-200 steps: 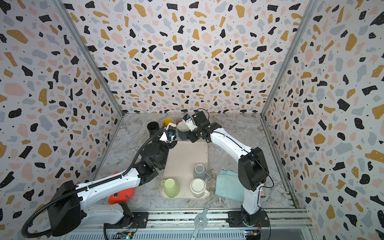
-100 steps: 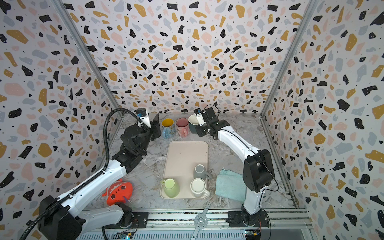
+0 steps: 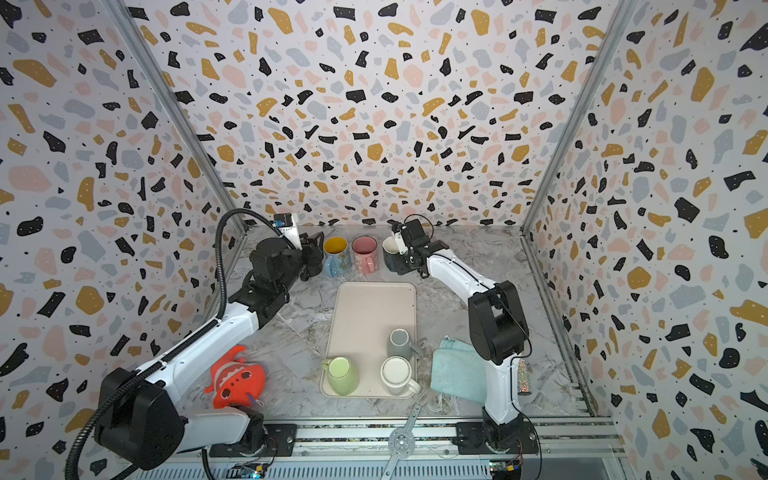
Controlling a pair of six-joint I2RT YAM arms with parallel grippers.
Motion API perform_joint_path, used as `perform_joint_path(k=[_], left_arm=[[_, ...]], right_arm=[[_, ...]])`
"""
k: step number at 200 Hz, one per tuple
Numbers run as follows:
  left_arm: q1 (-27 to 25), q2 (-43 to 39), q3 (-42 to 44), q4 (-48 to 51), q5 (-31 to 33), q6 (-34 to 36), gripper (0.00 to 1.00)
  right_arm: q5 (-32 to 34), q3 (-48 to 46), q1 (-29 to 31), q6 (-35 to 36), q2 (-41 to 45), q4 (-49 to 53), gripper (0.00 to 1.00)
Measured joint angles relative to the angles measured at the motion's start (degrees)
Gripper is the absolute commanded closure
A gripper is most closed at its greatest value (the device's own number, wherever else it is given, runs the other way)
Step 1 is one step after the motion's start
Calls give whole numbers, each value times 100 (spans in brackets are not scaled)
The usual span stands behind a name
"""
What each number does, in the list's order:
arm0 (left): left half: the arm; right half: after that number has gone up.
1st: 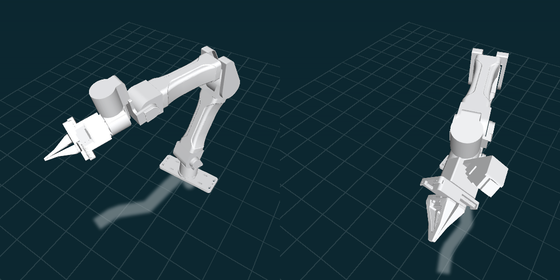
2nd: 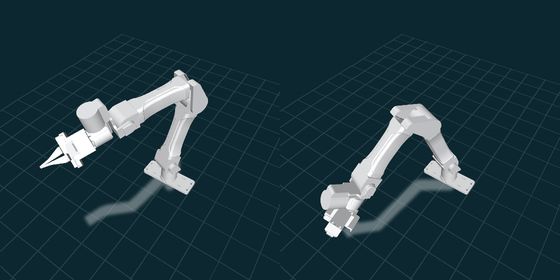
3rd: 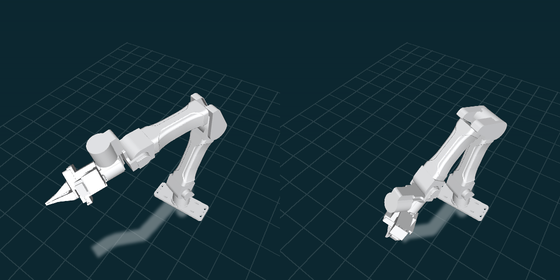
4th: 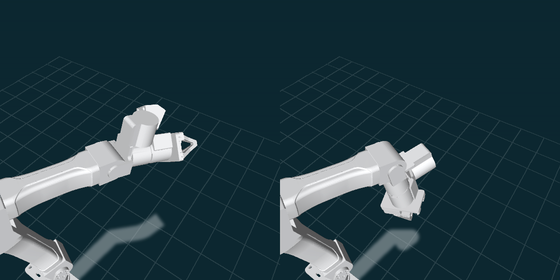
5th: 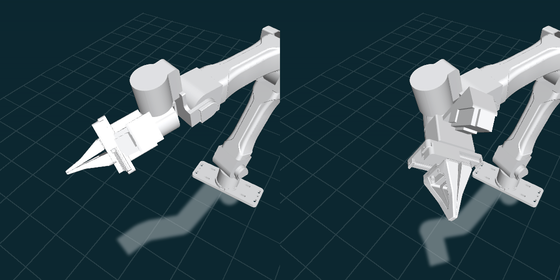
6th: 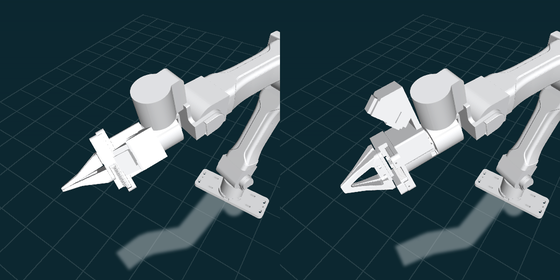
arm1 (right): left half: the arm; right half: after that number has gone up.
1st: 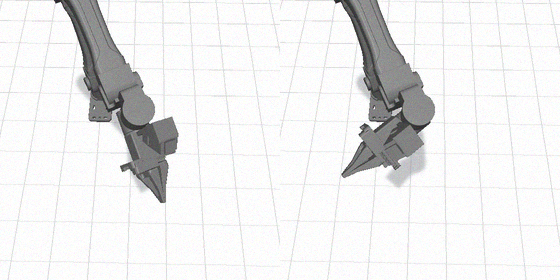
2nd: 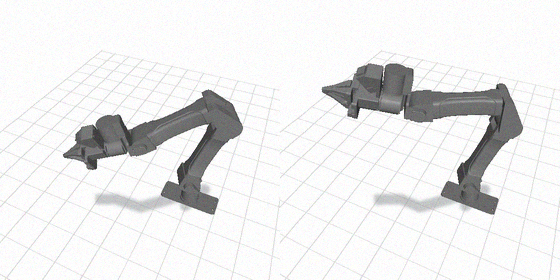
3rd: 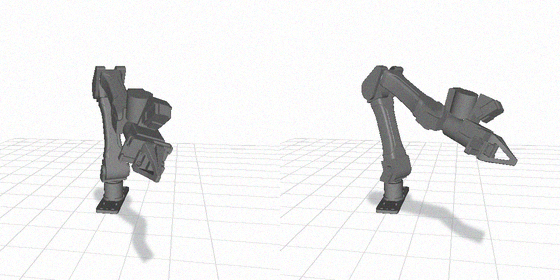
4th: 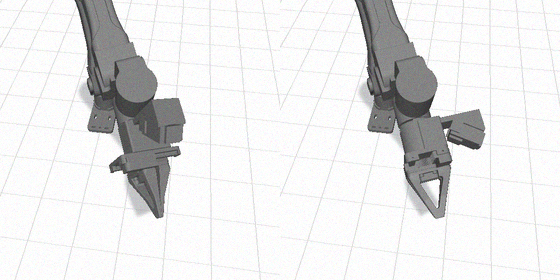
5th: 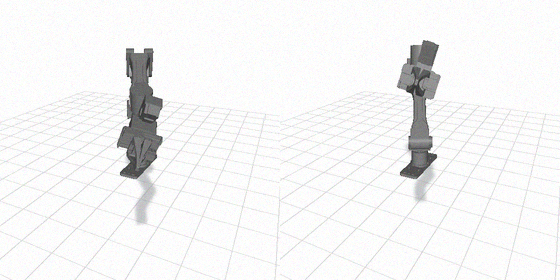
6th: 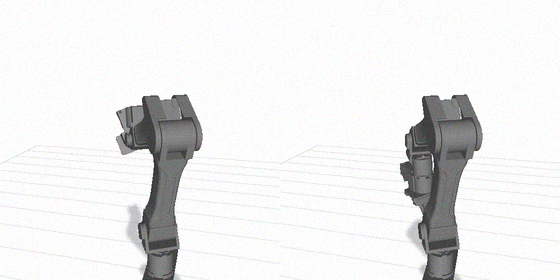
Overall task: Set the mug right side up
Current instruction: 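Carry the dark green mug with the right gripper and lower it beside the pink mug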
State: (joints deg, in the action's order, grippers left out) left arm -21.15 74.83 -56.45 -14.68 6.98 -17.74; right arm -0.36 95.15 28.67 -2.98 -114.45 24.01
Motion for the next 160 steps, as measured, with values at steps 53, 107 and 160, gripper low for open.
perform_joint_path(k=[53,107,160], left_arm=[[66,0,50,-4,-70,-120,50],[116,2,50,-2,-68,-138,50],[146,4,50,0,-70,-140,50]], right_arm=[[131,485,-33,-61,-470,-11,100],[120,896,-44,-61,-752,20,100],[76,986,-44,-68,-887,129,100]])
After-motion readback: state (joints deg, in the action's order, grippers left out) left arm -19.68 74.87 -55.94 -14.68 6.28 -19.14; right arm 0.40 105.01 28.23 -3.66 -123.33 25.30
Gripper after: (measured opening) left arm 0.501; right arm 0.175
